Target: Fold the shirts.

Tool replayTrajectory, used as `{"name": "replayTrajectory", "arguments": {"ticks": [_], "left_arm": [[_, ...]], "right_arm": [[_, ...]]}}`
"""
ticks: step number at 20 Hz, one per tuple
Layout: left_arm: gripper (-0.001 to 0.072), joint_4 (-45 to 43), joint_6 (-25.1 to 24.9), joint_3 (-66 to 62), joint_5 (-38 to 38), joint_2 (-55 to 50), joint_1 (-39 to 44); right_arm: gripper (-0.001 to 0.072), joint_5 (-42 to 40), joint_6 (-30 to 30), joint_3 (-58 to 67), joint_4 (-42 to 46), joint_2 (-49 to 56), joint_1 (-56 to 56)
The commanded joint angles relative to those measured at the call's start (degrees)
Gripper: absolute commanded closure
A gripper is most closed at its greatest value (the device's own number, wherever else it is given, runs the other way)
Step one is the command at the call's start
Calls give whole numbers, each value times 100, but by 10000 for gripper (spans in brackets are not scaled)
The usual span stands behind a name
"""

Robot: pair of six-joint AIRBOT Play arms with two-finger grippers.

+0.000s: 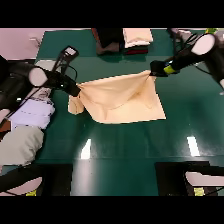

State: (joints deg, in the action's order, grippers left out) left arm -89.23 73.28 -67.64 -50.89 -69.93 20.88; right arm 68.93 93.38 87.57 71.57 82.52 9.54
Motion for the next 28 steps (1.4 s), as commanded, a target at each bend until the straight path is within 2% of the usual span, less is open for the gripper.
{"name": "replayTrajectory", "arguments": {"ticks": [1,2,3,4,5,6,7,8,9,10,12,15,17,21,24,25,26,27,28], "left_arm": [[678,-649,-72,160,1425,-496,-7],[647,-662,-68,160,1572,-542,-28],[492,-662,122,157,1631,-546,-66],[420,-660,374,111,1567,-544,-149],[387,-660,590,11,1384,-542,-286],[387,-658,767,-149,1069,-540,-450],[360,-621,977,-341,640,-540,-638],[138,-468,1176,-531,107,-540,-850],[9,-192,1298,-632,-422,-540,-1056],[6,127,1311,-614,-841,-542,-1202],[6,632,1261,-330,-1172,-546,-1314],[6,1167,1281,424,-654,-566,-1296],[6,1224,1626,778,-83,-632,-1296],[6,1950,1659,826,68,-1078,-1294],[7,2149,1628,817,85,-1340,-1294],[38,2162,1626,813,85,-1342,-1294],[141,2159,1624,780,66,-1322,-1294],[251,2155,1620,715,-4,-1318,-1296],[427,2151,1547,614,-136,-1311,-1296]], "right_arm": [[693,-361,2,-105,-7,420,2],[693,-428,2,-105,-9,420,2],[693,-490,2,-105,-9,398,2],[691,-542,2,-105,-4,367,0],[613,-616,0,-103,-11,321,-33],[398,-675,0,-101,-57,258,-46],[346,-695,-2,-101,-153,179,-111],[344,-640,-2,-103,-160,72,-166],[342,-538,-7,-111,-90,-59,-175],[339,-431,-59,-120,-96,-170,-219],[181,-162,-114,-122,-101,-323,-247],[175,219,-111,-122,-105,-358,-247],[175,289,-111,-122,-111,-358,-238],[176,328,-111,-122,-111,-358,-236],[177,328,-111,-122,-107,-358,-236],[177,328,-111,-122,-107,-358,-236],[177,328,-111,-122,-107,-358,-236],[177,332,-111,-122,-105,-358,-247],[177,372,-111,-122,-98,-361,-249]]}}
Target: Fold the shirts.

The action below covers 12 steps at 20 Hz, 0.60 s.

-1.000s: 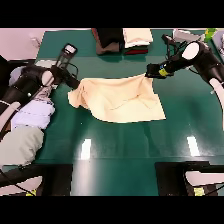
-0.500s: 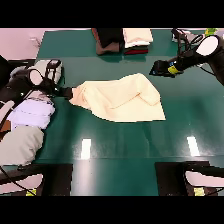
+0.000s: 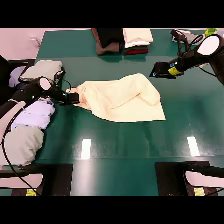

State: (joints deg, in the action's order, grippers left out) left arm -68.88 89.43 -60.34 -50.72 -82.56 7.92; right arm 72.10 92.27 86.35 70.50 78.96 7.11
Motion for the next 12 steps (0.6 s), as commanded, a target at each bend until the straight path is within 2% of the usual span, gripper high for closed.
{"name": "replayTrajectory", "arguments": {"ticks": [1,2,4,7,10,12], "left_arm": [[649,116,-286,-280,-380,-39,0],[680,111,-457,-466,-612,-11,0],[680,-57,-643,-907,-1032,144,0],[680,-481,-745,-1421,-1268,479,0],[680,-573,-745,-1532,-1300,671,0],[680,-562,-741,-1526,-1335,651,2]], "right_arm": [[177,127,-2,0,26,-4,-7],[177,236,-17,0,26,-4,-9],[177,505,-90,-2,26,-4,-120],[177,1099,-107,-44,48,-7,-514],[176,1141,-103,-1084,734,-374,-935],[111,837,-59,-2087,957,-595,-1255]]}}
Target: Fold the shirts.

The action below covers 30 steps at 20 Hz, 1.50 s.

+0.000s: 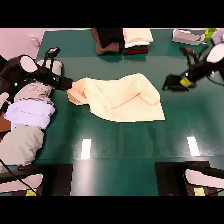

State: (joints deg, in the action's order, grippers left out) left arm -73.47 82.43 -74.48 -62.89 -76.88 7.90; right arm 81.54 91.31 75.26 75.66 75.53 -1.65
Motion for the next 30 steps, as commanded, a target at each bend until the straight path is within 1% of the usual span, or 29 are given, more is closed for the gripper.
{"name": "replayTrajectory", "arguments": {"ticks": [1,3,5,7,9,10,11,12,13,14,16,18,23,26,30], "left_arm": [[680,-85,-39,-111,-107,74,4],[680,-85,-37,-111,-52,72,4],[680,-85,-39,-111,-68,72,4],[680,-85,-39,-111,-116,72,4],[680,-85,-39,-111,-122,72,4],[680,-85,-39,-111,-129,72,4],[680,-85,-39,-111,-142,72,4],[680,-90,-42,-111,-151,72,2],[680,-92,-42,-114,-149,74,2],[680,-101,-44,-116,-146,96,2],[680,-199,-42,-278,-251,243,2],[680,-382,-39,-649,-264,614,2],[680,-527,-35,-2186,-199,1965,2],[680,-522,11,-3051,-153,2673,2],[680,-525,177,-3707,-63,3237,2]], "right_arm": [[112,-304,55,-1410,326,-275,-533],[117,-772,55,-2092,-50,-201,-675],[119,-1165,46,-2452,-442,-22,-619],[141,-1349,11,-2549,-564,175,-420],[146,-1434,11,-2441,-557,339,-111],[211,-1480,11,-2365,-557,372,22],[298,-1539,11,-2293,-553,369,151],[405,-1563,9,-2208,-538,365,267],[570,-1556,11,-2111,-520,365,352],[693,-1508,9,-1969,-498,341,426],[693,-1429,7,-1539,-505,83,459],[693,-1394,7,-837,-452,-422,415],[693,-1340,7,1377,-450,-1886,-96],[693,-1296,7,2323,-450,-2553,-492],[694,-702,7,3241,-455,-2916,-1080]]}}
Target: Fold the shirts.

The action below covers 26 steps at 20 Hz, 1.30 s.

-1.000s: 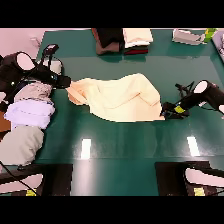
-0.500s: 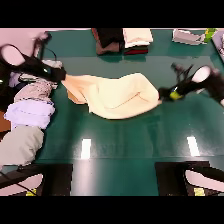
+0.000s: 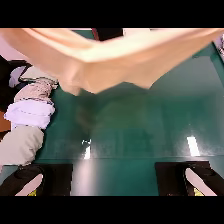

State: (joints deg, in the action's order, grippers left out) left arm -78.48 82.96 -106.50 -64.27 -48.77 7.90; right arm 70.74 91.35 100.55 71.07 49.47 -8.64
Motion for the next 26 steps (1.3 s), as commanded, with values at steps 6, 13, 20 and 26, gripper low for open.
{"name": "replayTrajectory", "arguments": {"ticks": [6,13,20,26], "left_arm": [[681,-57,127,-708,-24,398,2],[680,-348,413,966,-942,-1478,2],[680,-363,358,2201,752,-3818,2],[146,-396,365,1823,153,-3928,-273]], "right_arm": [[694,1596,13,2212,-293,522,-1143],[694,1215,105,387,-120,1751,-181],[693,-195,109,-516,479,3788,588],[276,-68,92,-286,46,4033,382]]}}
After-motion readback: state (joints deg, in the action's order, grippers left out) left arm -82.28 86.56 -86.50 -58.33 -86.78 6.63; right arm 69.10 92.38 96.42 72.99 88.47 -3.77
